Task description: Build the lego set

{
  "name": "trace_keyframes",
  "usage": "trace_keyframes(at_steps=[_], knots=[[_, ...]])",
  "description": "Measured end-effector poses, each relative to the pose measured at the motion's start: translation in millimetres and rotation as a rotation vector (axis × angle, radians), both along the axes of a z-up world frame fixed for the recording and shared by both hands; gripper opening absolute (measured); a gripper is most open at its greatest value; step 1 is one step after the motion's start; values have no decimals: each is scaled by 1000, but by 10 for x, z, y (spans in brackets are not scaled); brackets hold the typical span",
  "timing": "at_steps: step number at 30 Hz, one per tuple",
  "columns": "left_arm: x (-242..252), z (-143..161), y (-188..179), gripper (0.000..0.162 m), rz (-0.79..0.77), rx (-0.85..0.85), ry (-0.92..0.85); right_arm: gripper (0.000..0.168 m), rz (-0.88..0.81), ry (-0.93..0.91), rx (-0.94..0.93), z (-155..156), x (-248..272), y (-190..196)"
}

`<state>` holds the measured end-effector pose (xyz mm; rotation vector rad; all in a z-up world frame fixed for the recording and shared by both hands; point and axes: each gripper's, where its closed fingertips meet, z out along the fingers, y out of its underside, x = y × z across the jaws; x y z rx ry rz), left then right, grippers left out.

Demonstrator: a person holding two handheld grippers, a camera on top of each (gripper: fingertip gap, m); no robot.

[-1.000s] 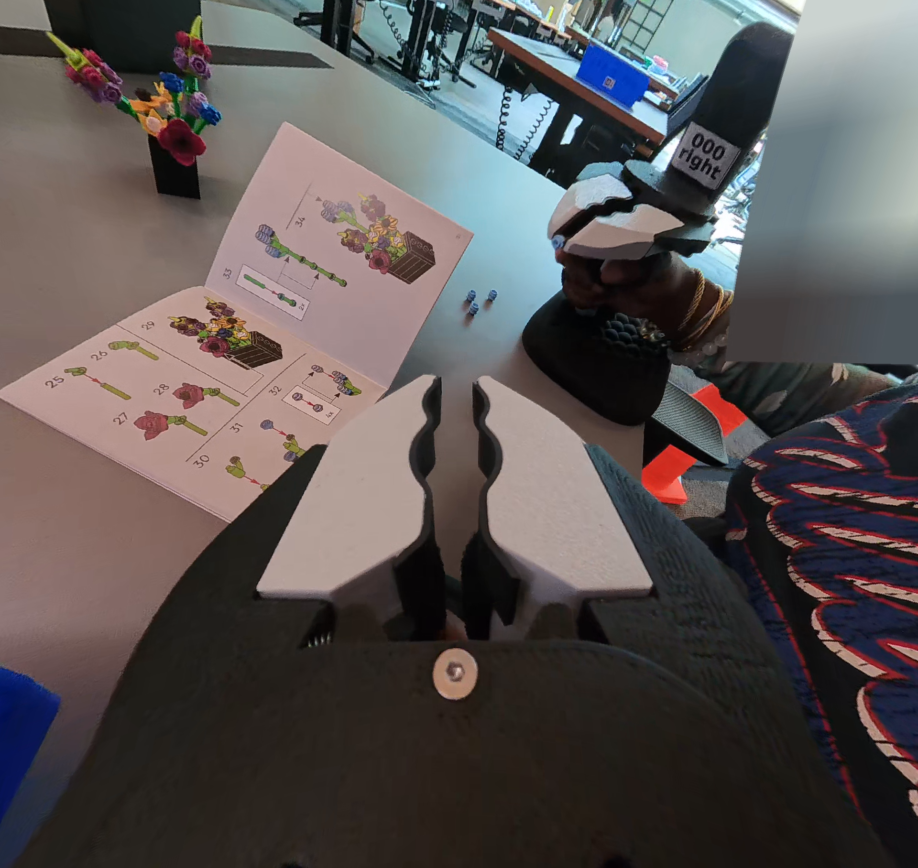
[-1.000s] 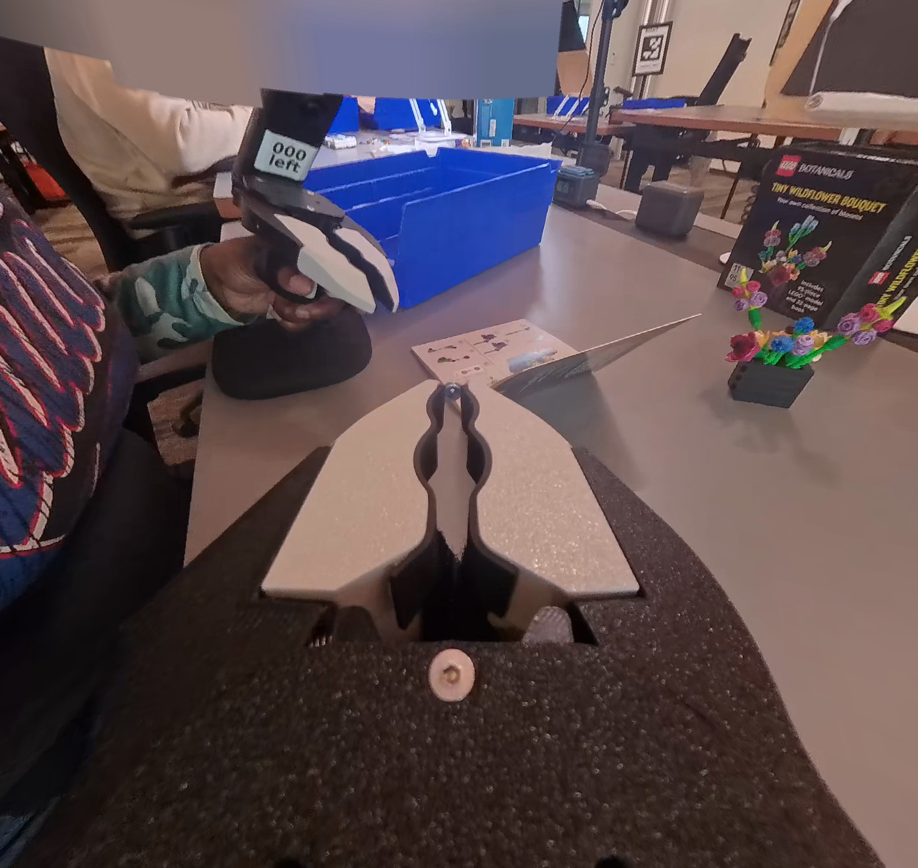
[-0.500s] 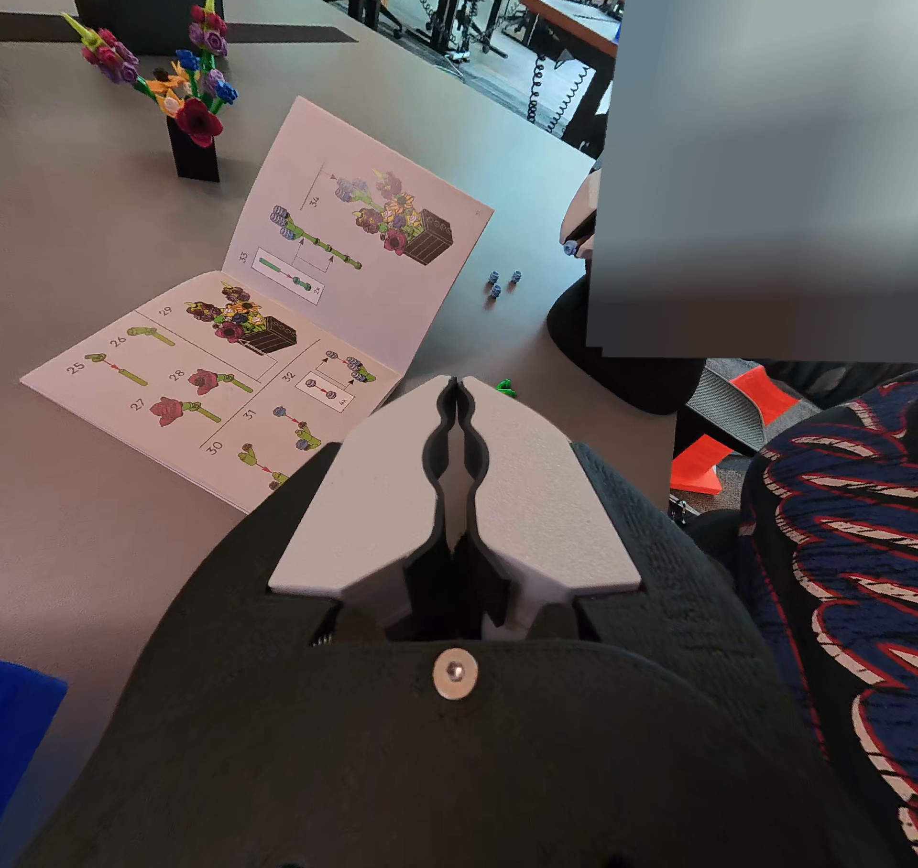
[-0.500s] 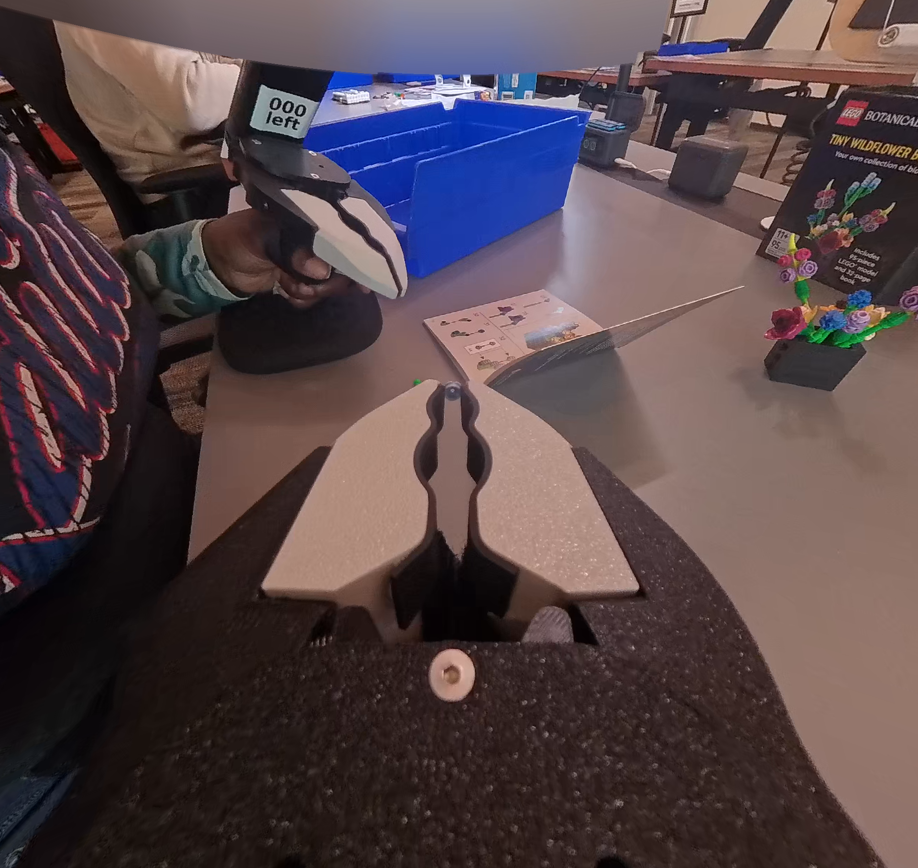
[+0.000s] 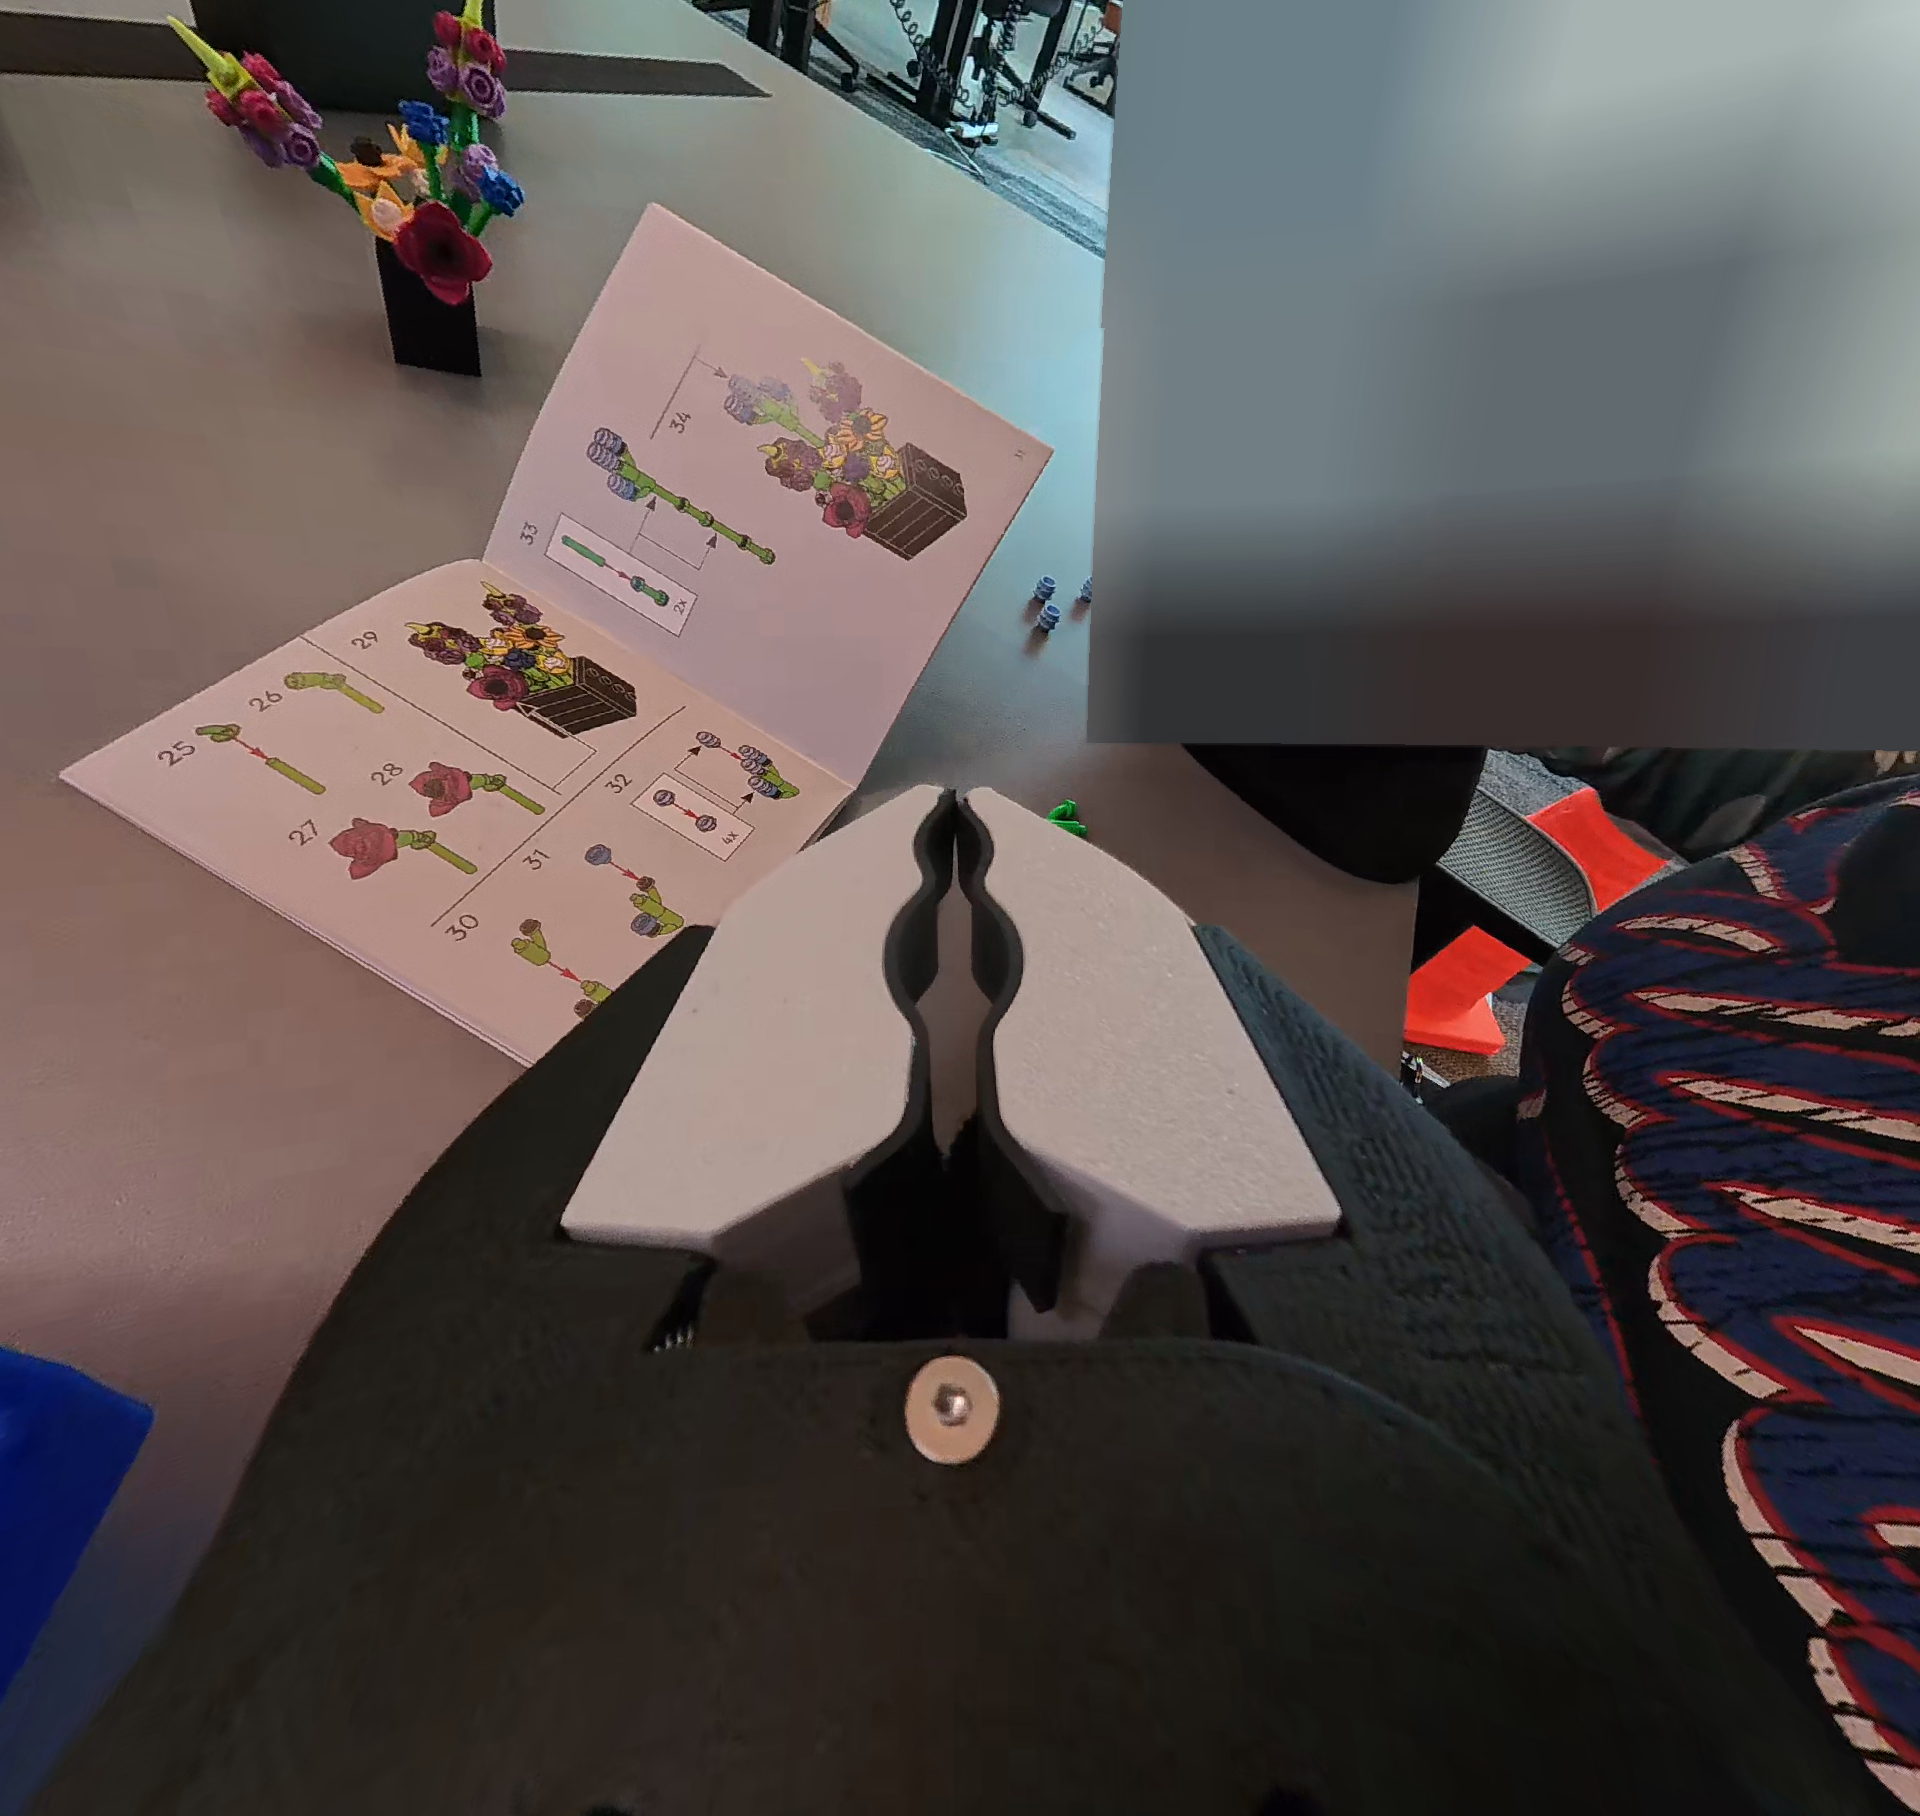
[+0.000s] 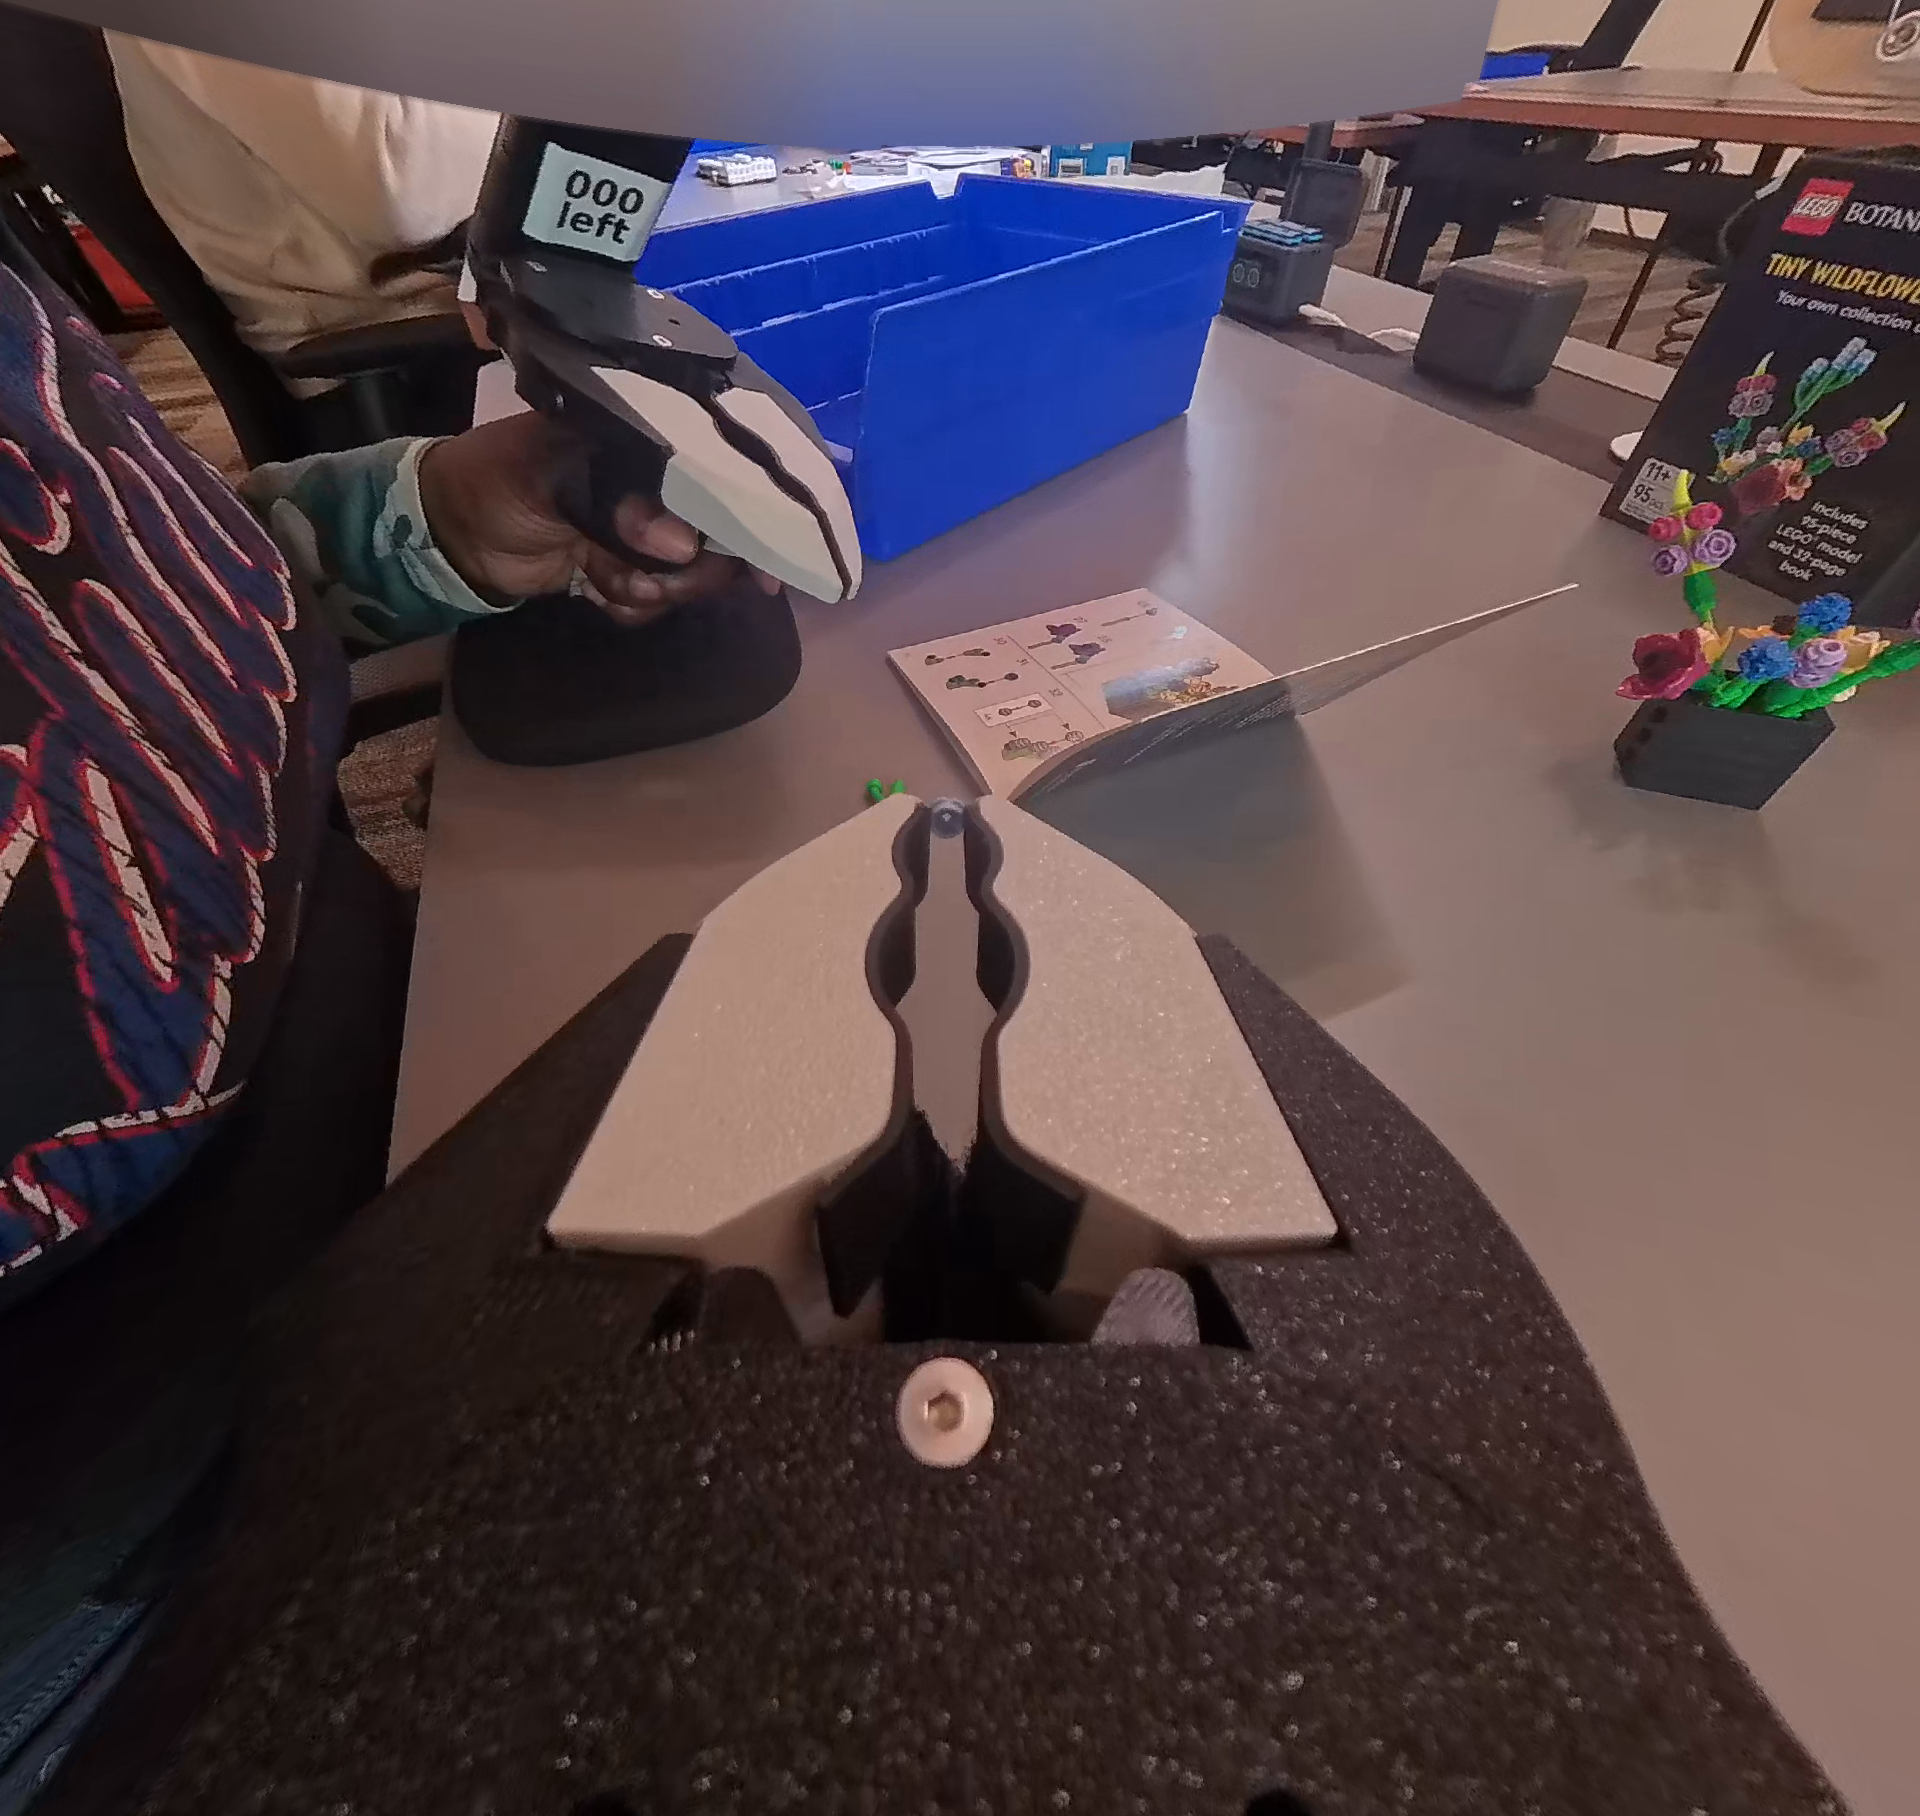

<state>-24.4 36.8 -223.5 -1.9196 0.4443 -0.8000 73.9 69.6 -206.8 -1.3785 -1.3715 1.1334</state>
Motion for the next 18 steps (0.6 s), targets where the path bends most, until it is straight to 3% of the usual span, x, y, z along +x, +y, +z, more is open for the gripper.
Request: trace_keyframes(at_steps=[11,13,18], knots=[[6,3,-8,2,-11,-6,-10,6,2,67,-38,192,118,18],[5,4,-6,4,-12,-10,-16,6,6,-78,-71,56,147,15],[33,-24,-14,10,-35,-34,-8,6,14,-702,1,-556,199,-41]])
